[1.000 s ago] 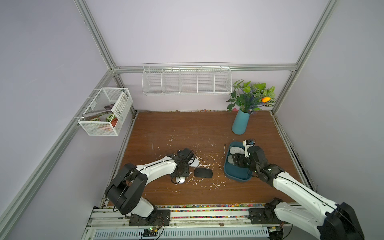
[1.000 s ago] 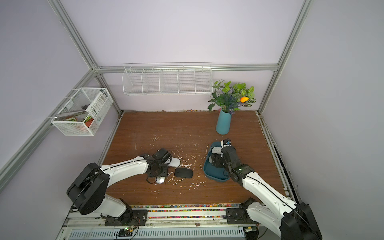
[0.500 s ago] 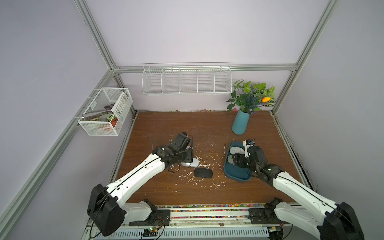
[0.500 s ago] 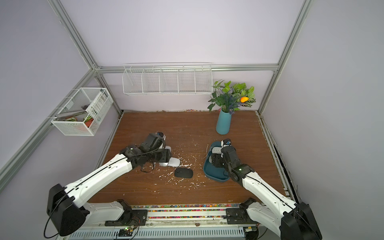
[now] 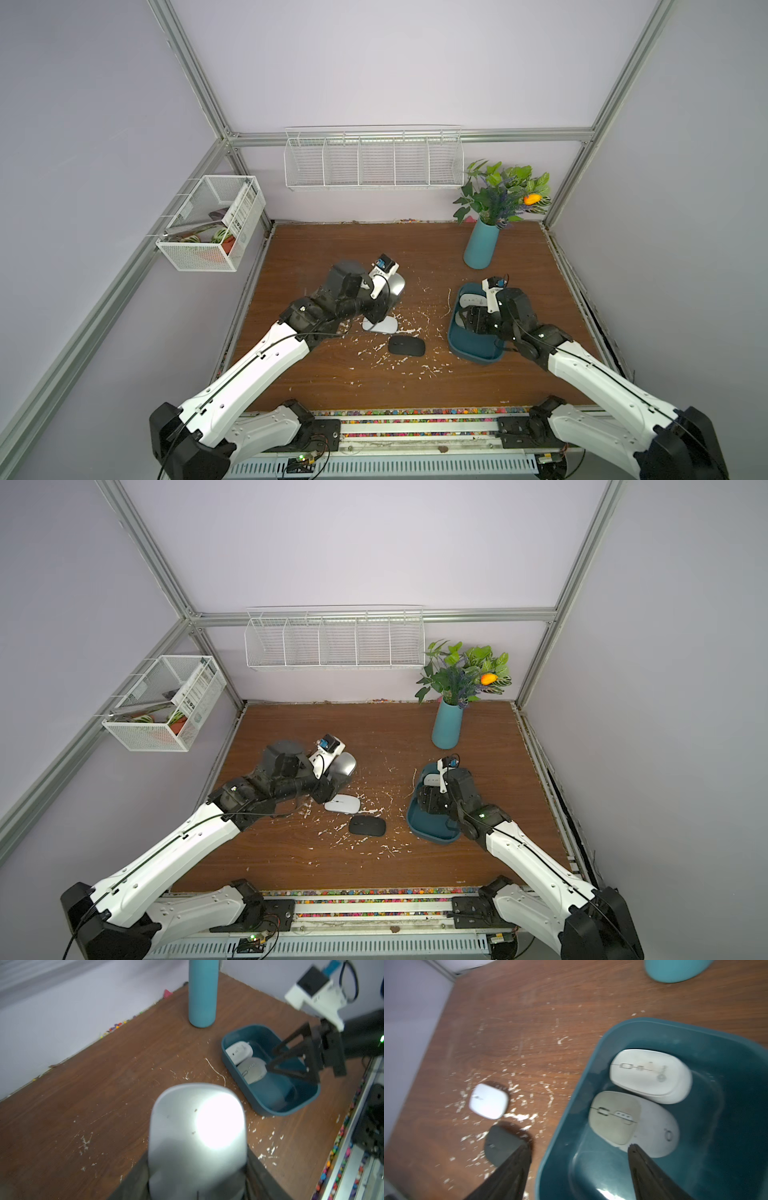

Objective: Put the mouse in the storage box
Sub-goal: Pick up the mouse from the center of the board.

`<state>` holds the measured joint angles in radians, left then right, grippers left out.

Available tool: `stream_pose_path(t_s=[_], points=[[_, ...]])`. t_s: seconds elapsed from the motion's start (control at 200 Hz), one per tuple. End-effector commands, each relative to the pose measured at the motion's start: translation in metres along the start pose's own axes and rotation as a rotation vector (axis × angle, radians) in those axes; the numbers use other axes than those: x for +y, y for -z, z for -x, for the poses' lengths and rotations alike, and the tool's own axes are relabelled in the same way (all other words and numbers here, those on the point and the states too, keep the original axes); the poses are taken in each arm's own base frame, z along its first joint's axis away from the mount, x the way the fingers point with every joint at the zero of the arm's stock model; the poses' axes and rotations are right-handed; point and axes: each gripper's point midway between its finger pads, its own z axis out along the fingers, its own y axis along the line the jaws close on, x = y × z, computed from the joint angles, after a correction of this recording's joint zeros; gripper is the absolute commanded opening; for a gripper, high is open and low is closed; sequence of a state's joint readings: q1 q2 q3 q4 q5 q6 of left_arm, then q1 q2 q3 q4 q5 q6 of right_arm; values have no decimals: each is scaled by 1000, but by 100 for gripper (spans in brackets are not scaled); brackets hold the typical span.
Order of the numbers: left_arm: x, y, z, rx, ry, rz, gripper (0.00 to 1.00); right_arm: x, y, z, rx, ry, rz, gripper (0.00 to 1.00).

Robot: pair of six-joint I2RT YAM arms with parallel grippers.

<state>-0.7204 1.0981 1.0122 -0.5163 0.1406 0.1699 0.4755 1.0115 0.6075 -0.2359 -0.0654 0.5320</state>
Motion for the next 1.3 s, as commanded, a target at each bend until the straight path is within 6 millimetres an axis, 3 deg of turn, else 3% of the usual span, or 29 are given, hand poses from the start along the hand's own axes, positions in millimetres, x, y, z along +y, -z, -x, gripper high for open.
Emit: stream_pose_path(t_s=[0.0, 0.21, 0.545, 0.785, 1.0, 1.295], points=[[-18, 3, 0, -116, -218, -75, 31, 36, 17, 4, 28, -43, 181, 78], [-33, 5, -31, -153, -305, -125, 32, 88, 36, 18, 51, -180, 455, 79], [-37, -4, -34, -135, -323, -153, 32, 170, 42, 24, 124, -171, 650, 79], [-39, -3, -34, -142, -325, -163, 32, 201, 29, 18, 186, -128, 675, 78], [-40, -2, -35, -144, -320, -168, 31, 228, 18, 4, 241, -98, 699, 70], [-41, 0, -35, -148, -315, -174, 32, 252, 0, -22, 317, -93, 719, 52]])
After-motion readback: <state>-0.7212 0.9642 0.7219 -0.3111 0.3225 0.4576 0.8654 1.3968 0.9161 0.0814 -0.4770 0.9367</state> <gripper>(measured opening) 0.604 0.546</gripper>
